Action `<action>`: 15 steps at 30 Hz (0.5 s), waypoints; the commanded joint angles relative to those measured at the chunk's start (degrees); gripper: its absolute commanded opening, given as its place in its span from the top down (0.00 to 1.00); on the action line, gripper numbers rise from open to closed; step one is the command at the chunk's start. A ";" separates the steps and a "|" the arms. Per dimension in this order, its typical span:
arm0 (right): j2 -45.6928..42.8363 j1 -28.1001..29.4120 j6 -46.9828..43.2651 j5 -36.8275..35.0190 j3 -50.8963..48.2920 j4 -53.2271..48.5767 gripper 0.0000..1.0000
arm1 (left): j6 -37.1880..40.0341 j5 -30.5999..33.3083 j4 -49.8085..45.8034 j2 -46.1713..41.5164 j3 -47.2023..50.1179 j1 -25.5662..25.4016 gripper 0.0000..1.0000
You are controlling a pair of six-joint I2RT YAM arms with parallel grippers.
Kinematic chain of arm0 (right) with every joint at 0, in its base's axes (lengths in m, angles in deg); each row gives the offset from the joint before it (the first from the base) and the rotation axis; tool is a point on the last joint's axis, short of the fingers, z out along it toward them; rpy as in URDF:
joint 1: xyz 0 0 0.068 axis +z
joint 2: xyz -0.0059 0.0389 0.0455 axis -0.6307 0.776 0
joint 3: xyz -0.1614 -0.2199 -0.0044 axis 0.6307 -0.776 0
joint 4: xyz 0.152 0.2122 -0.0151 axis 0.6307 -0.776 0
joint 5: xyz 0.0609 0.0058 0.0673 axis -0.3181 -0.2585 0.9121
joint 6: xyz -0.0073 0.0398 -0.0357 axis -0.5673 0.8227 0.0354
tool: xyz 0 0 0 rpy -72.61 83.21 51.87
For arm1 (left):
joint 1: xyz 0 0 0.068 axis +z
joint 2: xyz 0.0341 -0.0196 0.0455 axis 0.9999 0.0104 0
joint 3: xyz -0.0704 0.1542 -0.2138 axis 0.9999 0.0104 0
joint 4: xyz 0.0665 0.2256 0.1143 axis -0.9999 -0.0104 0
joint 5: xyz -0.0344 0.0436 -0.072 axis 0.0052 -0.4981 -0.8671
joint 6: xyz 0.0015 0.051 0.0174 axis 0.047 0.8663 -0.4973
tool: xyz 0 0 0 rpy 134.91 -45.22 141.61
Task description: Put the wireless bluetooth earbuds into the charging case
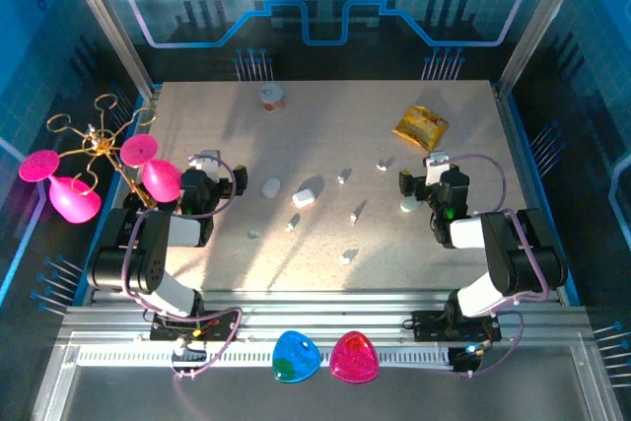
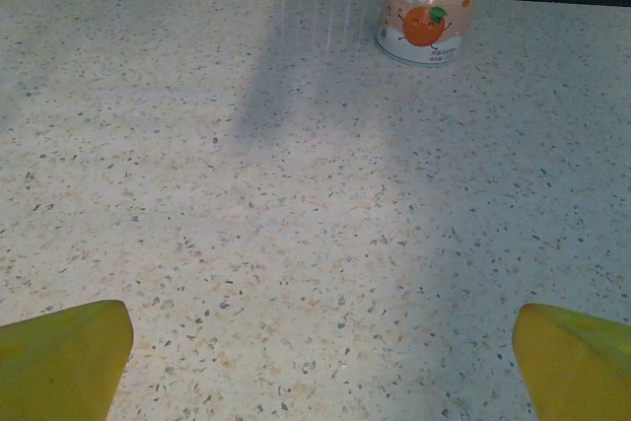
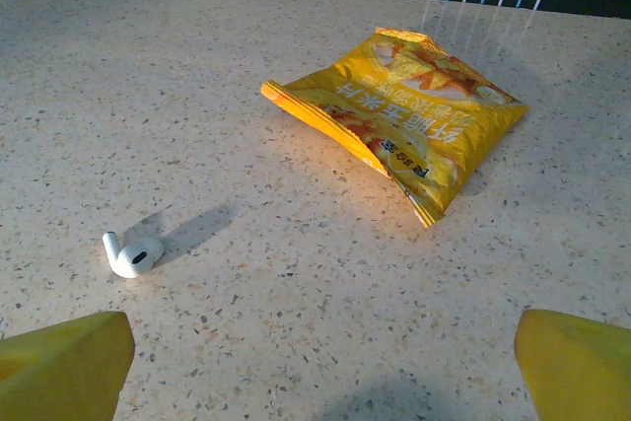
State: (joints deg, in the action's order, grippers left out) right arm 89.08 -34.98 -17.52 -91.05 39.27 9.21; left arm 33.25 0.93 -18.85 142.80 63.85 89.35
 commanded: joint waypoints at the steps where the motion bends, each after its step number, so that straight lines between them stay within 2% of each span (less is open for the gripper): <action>1: 0.28 0.30 -0.81 -0.45 1.48 1.24 0.00 | 0.20 -1.16 0.91 0.25 -0.84 0.05 0.01; 15: 0.21 -0.12 -0.50 0.65 1.58 0.70 0.00 | 0.17 -1.17 0.84 0.29 -0.78 0.05 0.01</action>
State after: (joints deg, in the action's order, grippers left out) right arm 89.06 -35.01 -17.52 -90.79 39.29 9.16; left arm 33.25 0.93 -18.85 142.80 63.85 89.35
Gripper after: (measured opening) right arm 0.996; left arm 0.994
